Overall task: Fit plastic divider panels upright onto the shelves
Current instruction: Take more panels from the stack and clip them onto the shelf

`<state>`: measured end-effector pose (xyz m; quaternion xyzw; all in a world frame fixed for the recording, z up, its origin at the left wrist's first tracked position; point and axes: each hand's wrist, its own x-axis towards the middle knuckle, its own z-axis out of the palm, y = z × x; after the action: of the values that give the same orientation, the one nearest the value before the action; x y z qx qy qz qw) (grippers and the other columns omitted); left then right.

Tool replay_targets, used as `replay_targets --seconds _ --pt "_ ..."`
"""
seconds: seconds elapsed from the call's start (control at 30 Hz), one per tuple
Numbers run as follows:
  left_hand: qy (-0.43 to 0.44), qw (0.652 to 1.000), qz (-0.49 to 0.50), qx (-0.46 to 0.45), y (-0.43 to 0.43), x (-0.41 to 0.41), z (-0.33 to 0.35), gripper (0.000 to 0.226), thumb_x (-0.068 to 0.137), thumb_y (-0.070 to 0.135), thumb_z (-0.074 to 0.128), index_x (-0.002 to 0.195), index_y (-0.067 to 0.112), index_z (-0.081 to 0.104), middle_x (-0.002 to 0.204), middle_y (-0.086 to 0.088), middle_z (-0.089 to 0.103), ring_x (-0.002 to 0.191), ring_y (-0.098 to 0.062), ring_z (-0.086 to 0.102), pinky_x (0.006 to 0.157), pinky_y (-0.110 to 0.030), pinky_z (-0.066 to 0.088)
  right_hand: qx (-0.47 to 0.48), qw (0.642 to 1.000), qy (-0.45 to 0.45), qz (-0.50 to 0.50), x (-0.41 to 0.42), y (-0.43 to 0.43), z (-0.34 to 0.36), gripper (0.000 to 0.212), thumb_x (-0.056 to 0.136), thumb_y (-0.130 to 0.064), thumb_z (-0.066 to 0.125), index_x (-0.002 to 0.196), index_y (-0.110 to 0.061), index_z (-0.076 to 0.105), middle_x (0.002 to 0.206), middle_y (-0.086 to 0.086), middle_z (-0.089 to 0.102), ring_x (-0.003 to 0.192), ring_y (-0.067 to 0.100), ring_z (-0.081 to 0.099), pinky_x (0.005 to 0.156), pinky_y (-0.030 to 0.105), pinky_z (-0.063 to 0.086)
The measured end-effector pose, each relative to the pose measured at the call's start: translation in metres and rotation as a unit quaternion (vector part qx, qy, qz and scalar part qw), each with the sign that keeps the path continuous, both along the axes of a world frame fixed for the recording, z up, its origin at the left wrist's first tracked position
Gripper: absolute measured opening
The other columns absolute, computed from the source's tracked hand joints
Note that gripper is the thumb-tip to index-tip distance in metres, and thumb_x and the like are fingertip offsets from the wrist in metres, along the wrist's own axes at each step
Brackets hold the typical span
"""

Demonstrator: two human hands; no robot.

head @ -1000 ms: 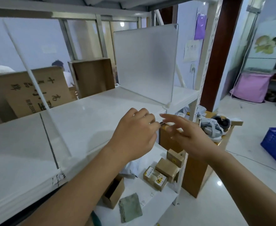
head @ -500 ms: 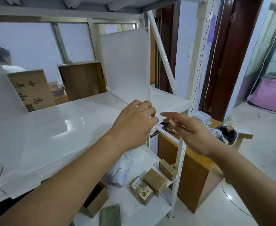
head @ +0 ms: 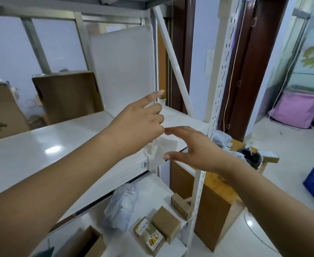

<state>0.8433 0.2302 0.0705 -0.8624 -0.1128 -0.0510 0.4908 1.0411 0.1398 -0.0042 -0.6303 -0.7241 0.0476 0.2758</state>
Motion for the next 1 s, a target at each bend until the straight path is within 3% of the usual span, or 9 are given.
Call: replay_targets --seconds 0.17,0.23,0.33,0.5,0.57,0.7,0.8,0.9,1.0 --pt "0.016 0.999 -0.029 0.004 0.018 0.005 -0.001 0.014 0.1 0.037 0.075 0.113 0.032 0.077 0.106 0.006 0.073 0.126 -0.026 0.056 0.131 -0.056 0.011 -0.043 0.997 -0.041 0.057 -0.002 0.04 0.0 0.072 0.081 -0.066 0.076 0.145 -0.043 0.051 0.155 -0.014 0.051 0.138 0.004 0.043 0.112 0.025 0.037" --pt "0.02 0.999 -0.044 0.005 0.021 0.003 -0.003 0.013 0.095 0.027 0.081 0.107 0.031 0.078 0.099 0.006 0.073 0.12 -0.027 0.057 0.129 -0.056 0.017 -0.042 0.996 -0.023 0.074 -0.005 0.053 -0.006 0.058 0.08 -0.064 0.078 0.131 -0.043 0.06 0.137 -0.021 0.062 0.116 -0.003 0.055 0.098 0.013 0.042" --pt "0.019 0.998 -0.066 0.014 0.025 0.001 -0.005 0.019 0.089 0.016 0.084 0.099 0.03 0.078 0.088 0.006 0.068 0.113 -0.025 0.058 0.126 -0.055 0.024 -0.03 0.997 0.0 0.066 -0.004 0.064 -0.016 0.044 0.074 -0.072 0.077 0.109 -0.049 0.062 0.097 -0.035 0.064 0.091 -0.005 0.066 0.084 0.017 0.057" --pt "0.051 0.993 -0.11 -0.013 0.031 0.003 -0.013 0.012 0.092 0.019 0.084 0.098 0.025 0.076 0.091 0.006 0.071 0.103 -0.022 0.06 0.122 -0.045 0.03 -0.002 0.996 0.025 0.086 0.006 0.074 -0.019 0.042 0.063 -0.094 0.064 0.096 -0.067 0.059 0.086 -0.05 0.062 0.089 -0.011 0.068 0.077 0.009 0.053" --pt "0.072 0.989 -0.128 -0.016 0.034 0.004 -0.019 0.007 0.096 0.015 0.079 0.099 0.02 0.074 0.093 0.004 0.071 0.097 -0.021 0.06 0.119 -0.041 0.037 0.002 0.993 0.044 0.109 0.009 0.076 -0.019 0.037 0.065 -0.094 0.063 0.09 -0.067 0.062 0.087 -0.042 0.068 0.085 -0.004 0.071 0.07 0.015 0.058" --pt "0.1 0.978 -0.183 0.005 0.043 0.003 -0.015 0.007 0.1 0.011 0.073 0.094 0.014 0.073 0.089 0.0 0.069 0.09 -0.022 0.06 0.114 -0.041 0.041 0.007 0.993 0.044 0.106 0.012 0.08 -0.025 0.069 0.065 -0.095 0.061 0.084 -0.03 0.075 0.075 -0.003 0.074 0.069 0.02 0.07 0.067 0.044 0.06" --pt "0.099 0.973 -0.21 -0.003 0.047 0.003 -0.012 0.01 0.101 0.01 0.073 0.091 0.012 0.074 0.087 -0.002 0.067 0.09 -0.023 0.061 0.112 -0.041 0.038 -0.002 0.994 0.023 0.11 0.016 0.085 -0.027 0.081 0.064 -0.098 0.059 0.079 -0.02 0.074 0.069 0.001 0.07 0.062 0.02 0.065 0.063 0.037 0.058" --pt "0.074 0.971 -0.225 -0.026 0.046 0.003 -0.014 0.022 0.104 0.004 0.064 0.085 0.011 0.072 0.083 -0.003 0.064 0.09 -0.026 0.059 0.112 -0.041 0.039 0.017 0.992 0.022 0.122 0.018 0.087 -0.026 0.072 0.064 -0.096 0.063 0.07 -0.024 0.065 0.059 -0.002 0.056 0.049 0.013 0.04 0.049 0.022 0.031" --pt "0.061 0.974 -0.214 -0.049 0.045 0.001 -0.016 0.022 0.104 0.0 0.063 0.086 0.011 0.071 0.084 -0.003 0.065 0.09 -0.026 0.056 0.114 -0.039 0.04 0.022 0.99 0.041 0.135 0.016 0.084 -0.025 0.039 0.063 -0.093 0.067 0.072 -0.055 0.063 0.056 -0.007 0.051 0.051 0.011 0.037 0.051 0.021 0.032"
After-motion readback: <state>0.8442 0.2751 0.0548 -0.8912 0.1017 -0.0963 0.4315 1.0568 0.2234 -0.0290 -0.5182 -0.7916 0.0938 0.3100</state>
